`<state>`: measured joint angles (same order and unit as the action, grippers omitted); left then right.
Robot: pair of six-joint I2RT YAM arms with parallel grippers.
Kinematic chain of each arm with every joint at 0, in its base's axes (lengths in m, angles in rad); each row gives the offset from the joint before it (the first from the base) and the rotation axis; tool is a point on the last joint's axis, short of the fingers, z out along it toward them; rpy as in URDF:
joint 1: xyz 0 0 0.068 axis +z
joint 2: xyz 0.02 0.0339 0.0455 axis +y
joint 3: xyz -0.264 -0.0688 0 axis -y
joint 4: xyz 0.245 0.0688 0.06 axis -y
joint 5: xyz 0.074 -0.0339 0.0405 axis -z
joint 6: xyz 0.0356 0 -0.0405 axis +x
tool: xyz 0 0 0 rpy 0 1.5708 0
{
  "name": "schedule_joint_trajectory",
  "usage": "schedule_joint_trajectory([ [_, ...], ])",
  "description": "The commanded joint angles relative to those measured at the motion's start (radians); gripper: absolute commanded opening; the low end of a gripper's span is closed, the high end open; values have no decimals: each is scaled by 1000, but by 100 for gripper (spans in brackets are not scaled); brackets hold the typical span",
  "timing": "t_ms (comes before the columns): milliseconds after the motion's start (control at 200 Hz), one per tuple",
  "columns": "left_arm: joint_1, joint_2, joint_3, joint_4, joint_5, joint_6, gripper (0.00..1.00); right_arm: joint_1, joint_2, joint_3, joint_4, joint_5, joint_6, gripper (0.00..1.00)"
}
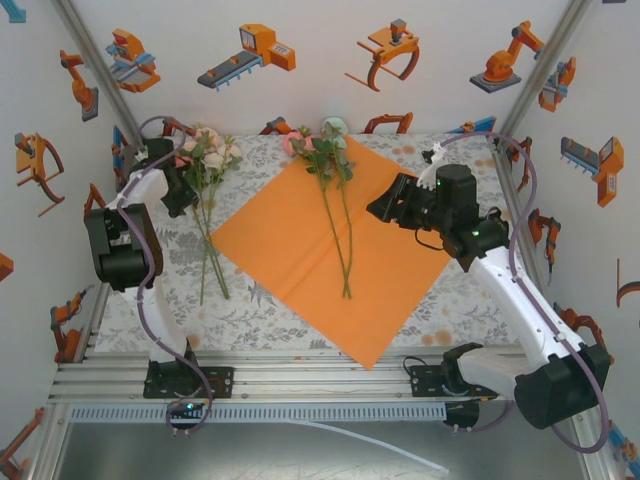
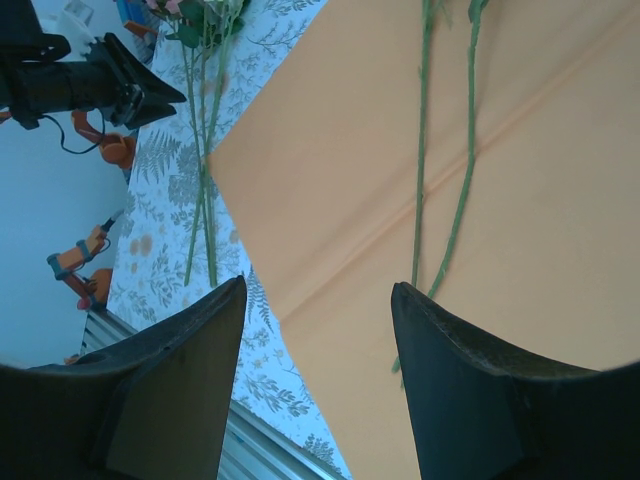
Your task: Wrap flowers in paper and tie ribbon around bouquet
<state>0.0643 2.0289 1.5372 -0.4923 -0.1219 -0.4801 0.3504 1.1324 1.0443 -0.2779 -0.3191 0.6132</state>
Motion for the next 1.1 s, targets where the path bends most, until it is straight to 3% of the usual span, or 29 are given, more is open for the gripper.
schedule_joint_trajectory([
  [0, 6, 34, 25, 6, 29, 27, 38, 4, -5, 28, 16, 26, 14, 55],
  [220, 5, 56, 1, 9, 35, 24, 33, 5, -14, 25, 3, 38, 16, 55],
  [390, 5, 43, 2, -4, 25, 39, 13, 4, -8, 32, 3, 35, 14, 55],
  [516, 6, -4, 39, -40, 0, 87, 4, 5, -3, 37, 7, 25, 10, 55],
  [676, 6, -122, 67, -69, -41, 148, 0, 6, 9, 45, 44, -40, 9, 55],
  [816, -7, -236, 87, -69, 38, 128, 0, 14, 17, 26, 144, -136, 29, 55],
  [956, -94, -324, 98, -12, 136, 16, 0, 22, 12, 1, 227, -174, 40, 55],
  [1096, -258, -318, 107, 86, 186, -137, 0, 21, 7, 0, 213, -165, 37, 55],
])
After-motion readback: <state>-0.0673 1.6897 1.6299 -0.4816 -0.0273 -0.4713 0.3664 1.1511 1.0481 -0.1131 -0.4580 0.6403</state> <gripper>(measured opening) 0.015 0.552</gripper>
